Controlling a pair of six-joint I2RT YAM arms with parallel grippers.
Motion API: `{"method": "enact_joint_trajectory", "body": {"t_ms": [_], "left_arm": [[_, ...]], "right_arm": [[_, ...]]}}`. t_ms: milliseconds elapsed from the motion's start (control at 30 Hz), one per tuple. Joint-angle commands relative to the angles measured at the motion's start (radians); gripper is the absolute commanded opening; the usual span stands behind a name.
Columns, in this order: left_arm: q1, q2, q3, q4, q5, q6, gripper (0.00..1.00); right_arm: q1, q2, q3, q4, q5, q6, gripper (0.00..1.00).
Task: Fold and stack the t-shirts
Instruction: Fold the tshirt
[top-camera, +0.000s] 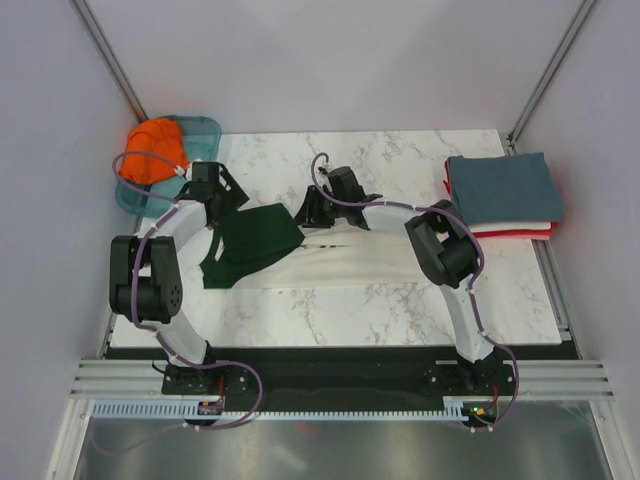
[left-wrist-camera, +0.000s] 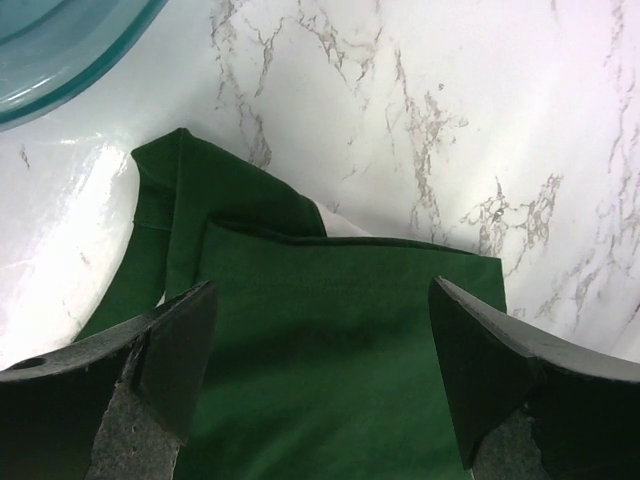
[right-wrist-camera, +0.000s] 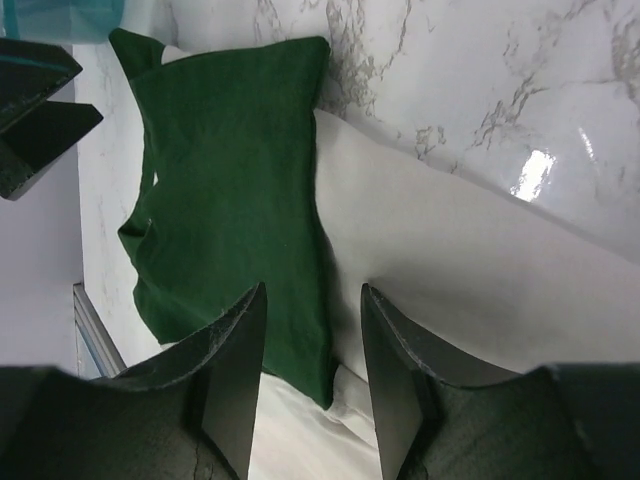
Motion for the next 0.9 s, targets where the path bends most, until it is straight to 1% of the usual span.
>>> {"method": "enact_joint_trajectory", "body": {"t_ms": [0, 267, 367, 433, 467, 500, 600, 700, 867], "left_arm": [[0.005, 0.035, 0.067, -0.053, 0.001, 0.000, 0.92], [0.019, 0.026, 0.078, -0.059, -0.014, 0.017, 0.92], [0.021, 0.018, 0.079, -0.061, -0.011, 0.023, 0.92], [0.019, 0.013, 0.079, -0.061, -0.013, 0.026, 0.92], [0.021, 0.012, 0.079, -0.064, -0.014, 0.026, 0.92], [0.021, 0.009, 0.078, -0.068, -0.017, 0.026, 0.92], [0.021, -0.008, 0.070, -0.073, -0.026, 0.023, 0.92], [0.021, -0.031, 0.058, -0.076, -0.028, 0.016, 0.92], [0.019, -0.048, 0.038, -0.072, -0.025, 0.011, 0.92]], "right_arm": [[0.006, 0.030, 0.054, 0.029, -0.049, 0.019, 0.51], [0.020, 0.073, 0.073, 0.069, -0.112, 0.050, 0.49], [0.022, 0.075, 0.080, 0.083, -0.132, 0.057, 0.46], [0.025, 0.073, 0.079, 0.106, -0.172, 0.065, 0.42], [0.026, 0.070, 0.073, 0.119, -0.189, 0.070, 0.38], [0.026, 0.069, 0.065, 0.151, -0.204, 0.076, 0.30], [0.025, 0.041, 0.019, 0.196, -0.247, 0.083, 0.18], [0.025, -0.006, -0.073, 0.254, -0.283, 0.097, 0.19], [0.026, -0.089, -0.183, 0.296, -0.301, 0.102, 0.21]]}}
